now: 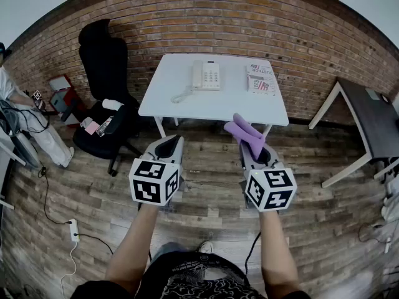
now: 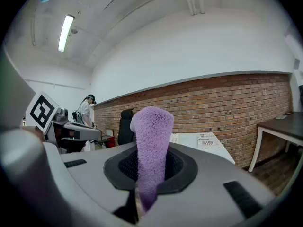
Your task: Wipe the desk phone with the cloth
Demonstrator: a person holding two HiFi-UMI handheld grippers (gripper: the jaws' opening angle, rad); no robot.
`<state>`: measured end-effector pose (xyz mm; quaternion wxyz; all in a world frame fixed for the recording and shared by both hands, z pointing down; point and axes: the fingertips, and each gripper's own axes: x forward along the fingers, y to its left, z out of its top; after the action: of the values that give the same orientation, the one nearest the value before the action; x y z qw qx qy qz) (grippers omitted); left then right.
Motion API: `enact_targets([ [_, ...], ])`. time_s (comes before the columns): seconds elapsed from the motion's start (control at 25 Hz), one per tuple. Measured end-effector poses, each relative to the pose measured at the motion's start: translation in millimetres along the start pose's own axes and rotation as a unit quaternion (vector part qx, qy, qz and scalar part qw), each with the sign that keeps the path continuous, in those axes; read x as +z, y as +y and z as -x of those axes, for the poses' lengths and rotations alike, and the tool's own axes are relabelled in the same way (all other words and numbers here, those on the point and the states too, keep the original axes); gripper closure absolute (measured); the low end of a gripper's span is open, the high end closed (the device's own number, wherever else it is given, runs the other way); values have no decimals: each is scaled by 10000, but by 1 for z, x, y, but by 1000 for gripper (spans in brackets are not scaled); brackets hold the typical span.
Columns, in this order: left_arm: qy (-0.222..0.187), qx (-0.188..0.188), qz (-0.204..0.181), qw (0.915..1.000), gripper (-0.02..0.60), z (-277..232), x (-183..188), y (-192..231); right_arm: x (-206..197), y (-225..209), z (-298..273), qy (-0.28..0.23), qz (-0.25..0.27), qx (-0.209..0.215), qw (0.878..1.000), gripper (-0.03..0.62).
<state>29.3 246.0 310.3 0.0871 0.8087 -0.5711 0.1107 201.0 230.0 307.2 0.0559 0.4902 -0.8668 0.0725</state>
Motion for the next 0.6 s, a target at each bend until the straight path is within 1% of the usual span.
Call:
enact_targets([
  [0.32, 39, 52, 18, 10000, 575, -20, 0, 6, 0, -14, -14, 12, -3, 47, 10000, 546],
  [0.6, 57, 38, 44, 10000, 575, -53, 1, 25, -2, -24, -49, 77, 28, 91, 9999, 546],
])
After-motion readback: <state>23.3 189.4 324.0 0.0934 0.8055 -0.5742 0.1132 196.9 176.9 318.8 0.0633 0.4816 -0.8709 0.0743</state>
